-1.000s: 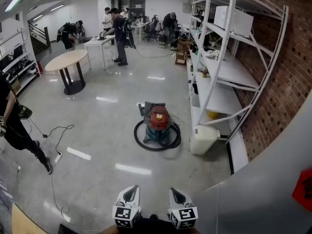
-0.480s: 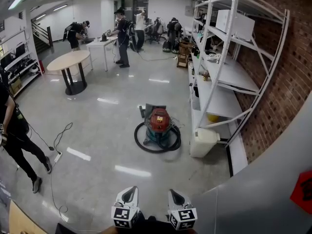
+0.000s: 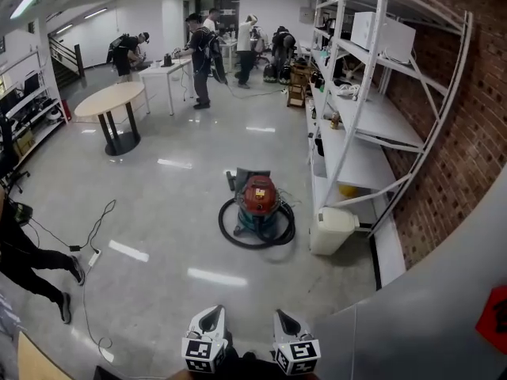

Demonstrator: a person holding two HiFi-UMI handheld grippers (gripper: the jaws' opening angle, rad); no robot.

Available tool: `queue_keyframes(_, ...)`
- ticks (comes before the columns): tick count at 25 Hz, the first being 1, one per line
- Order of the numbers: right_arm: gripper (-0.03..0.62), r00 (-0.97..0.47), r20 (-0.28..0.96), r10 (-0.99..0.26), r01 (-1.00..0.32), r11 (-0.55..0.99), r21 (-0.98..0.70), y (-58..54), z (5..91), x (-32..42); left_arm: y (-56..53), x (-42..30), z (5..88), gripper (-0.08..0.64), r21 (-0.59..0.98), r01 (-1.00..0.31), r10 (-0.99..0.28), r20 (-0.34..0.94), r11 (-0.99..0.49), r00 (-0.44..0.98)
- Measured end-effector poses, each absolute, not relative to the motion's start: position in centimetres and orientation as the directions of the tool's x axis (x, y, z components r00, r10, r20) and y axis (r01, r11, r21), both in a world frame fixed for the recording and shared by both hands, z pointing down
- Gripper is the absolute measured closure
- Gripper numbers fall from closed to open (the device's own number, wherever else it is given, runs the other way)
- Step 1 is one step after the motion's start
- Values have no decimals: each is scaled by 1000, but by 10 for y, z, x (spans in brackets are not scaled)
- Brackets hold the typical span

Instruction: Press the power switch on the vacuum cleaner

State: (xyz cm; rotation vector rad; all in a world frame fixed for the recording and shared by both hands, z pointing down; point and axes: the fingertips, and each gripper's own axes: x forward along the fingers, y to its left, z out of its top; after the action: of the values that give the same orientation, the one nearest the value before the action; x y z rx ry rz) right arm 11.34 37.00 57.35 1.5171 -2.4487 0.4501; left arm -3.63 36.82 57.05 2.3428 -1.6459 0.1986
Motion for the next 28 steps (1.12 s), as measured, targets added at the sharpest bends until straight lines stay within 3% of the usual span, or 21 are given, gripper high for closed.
queue_keyframes(8, 601, -391, 379, -839, -920, 362, -147, 343, 583, 123, 332, -26, 582, 545, 118, -922, -876, 287, -370, 388)
queue_keyframes(14, 600, -388, 403, -829, -921, 360, -147, 303, 591, 111, 294, -34, 594, 545, 187, -911, -859, 306, -369, 411)
queue_keyframes(28, 601, -328, 413, -849, -944, 310, -112, 164, 574, 70, 144, -71, 576, 545, 221, -883, -840, 281, -414, 464)
